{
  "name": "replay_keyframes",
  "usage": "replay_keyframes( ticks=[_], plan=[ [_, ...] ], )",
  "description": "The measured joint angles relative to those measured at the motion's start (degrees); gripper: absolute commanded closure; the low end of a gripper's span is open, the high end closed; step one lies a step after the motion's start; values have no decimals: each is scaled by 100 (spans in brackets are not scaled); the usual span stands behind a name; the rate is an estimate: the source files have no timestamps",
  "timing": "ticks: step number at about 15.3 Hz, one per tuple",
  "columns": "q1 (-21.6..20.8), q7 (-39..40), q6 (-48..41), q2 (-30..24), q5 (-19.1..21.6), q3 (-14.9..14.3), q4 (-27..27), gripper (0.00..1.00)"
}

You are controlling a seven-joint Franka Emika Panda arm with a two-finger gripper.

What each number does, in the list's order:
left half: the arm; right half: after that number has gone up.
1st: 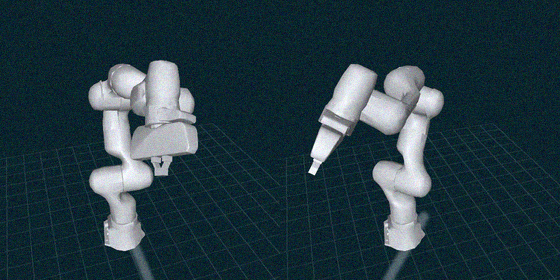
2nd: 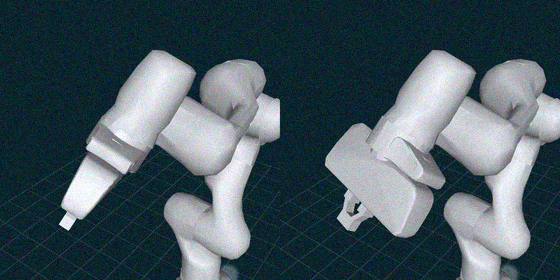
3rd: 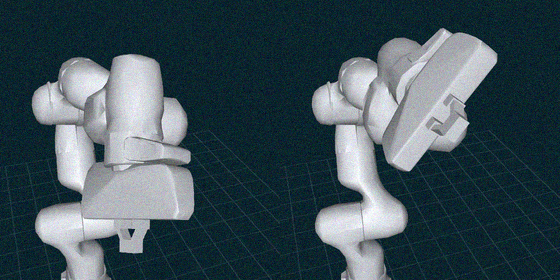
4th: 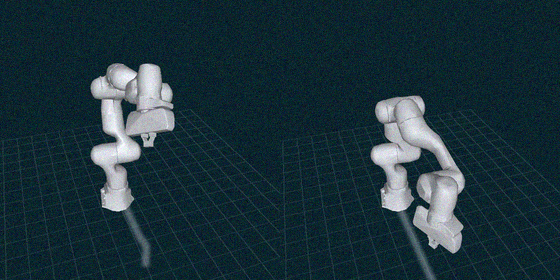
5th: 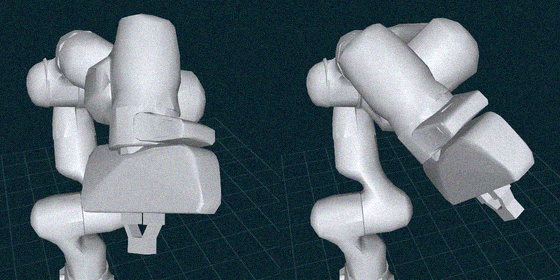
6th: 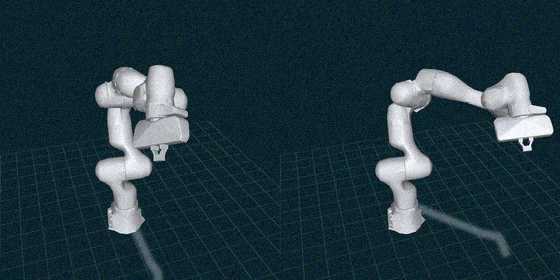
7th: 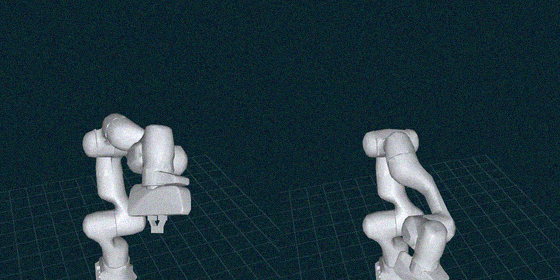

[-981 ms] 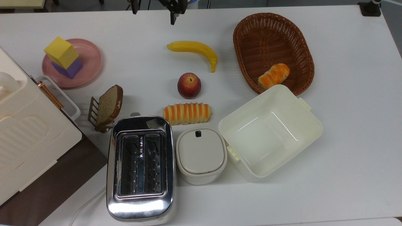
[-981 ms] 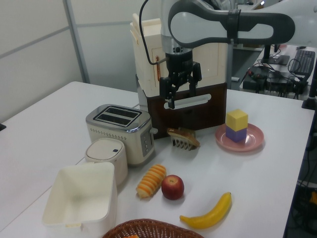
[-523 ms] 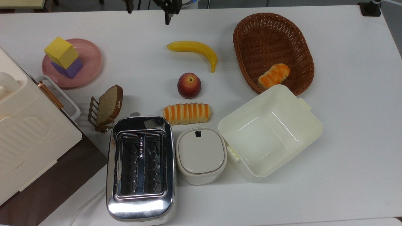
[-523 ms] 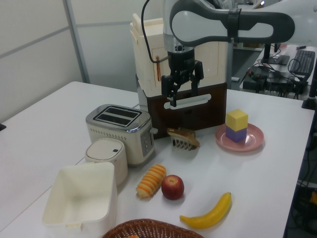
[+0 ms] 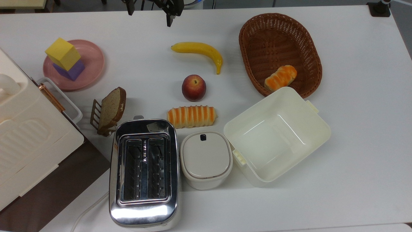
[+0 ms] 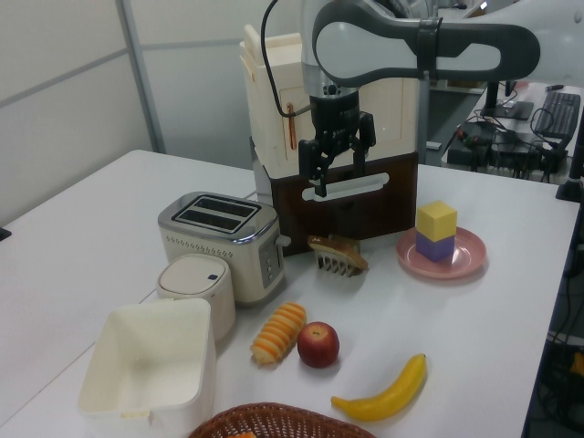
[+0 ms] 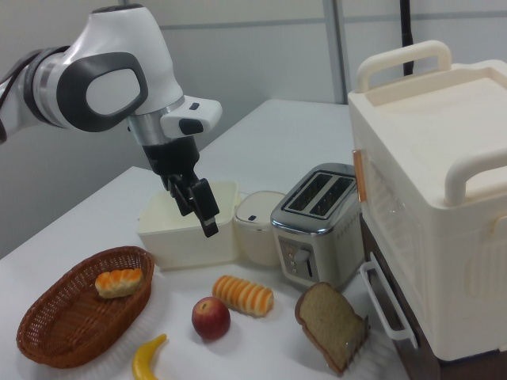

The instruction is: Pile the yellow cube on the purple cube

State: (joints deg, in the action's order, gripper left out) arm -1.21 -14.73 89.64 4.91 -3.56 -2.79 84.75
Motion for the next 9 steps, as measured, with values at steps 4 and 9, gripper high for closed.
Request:
replay_keyframes(
  ticks=[4,9],
  plan=[
    [-40,111,0,2,3,-67,0,0],
    [-40,773,0,4,34,-80,3,0]
  ],
)
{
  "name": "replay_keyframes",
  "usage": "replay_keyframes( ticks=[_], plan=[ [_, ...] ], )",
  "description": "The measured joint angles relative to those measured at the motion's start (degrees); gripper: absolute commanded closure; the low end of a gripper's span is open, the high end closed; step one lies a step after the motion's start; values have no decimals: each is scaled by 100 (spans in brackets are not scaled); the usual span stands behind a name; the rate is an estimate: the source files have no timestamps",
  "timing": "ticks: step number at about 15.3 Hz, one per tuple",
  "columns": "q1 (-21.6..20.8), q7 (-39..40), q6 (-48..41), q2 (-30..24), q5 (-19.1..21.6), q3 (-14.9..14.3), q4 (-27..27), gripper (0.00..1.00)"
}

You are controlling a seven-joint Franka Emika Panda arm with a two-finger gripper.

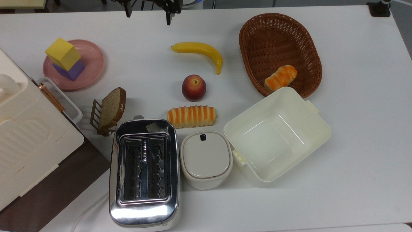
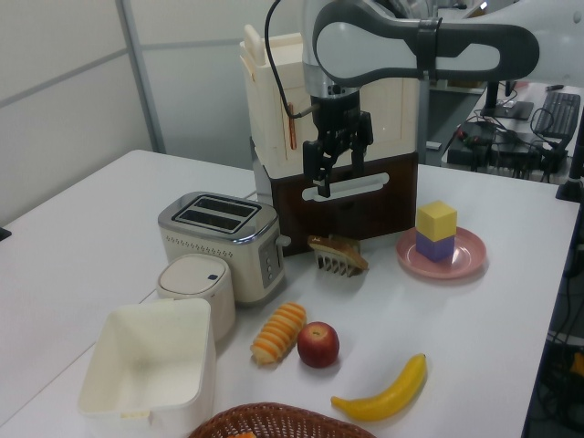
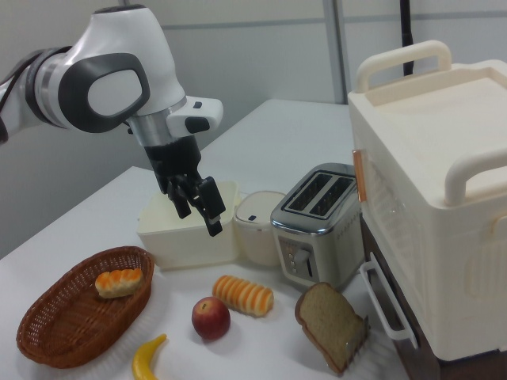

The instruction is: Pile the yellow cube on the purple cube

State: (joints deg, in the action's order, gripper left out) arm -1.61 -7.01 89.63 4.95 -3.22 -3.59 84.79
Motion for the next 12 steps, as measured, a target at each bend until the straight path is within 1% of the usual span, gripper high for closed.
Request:
replay_keyframes(
  ticks=[12],
  plan=[
    [0,110,0,0,46,-4,0,0]
  ],
)
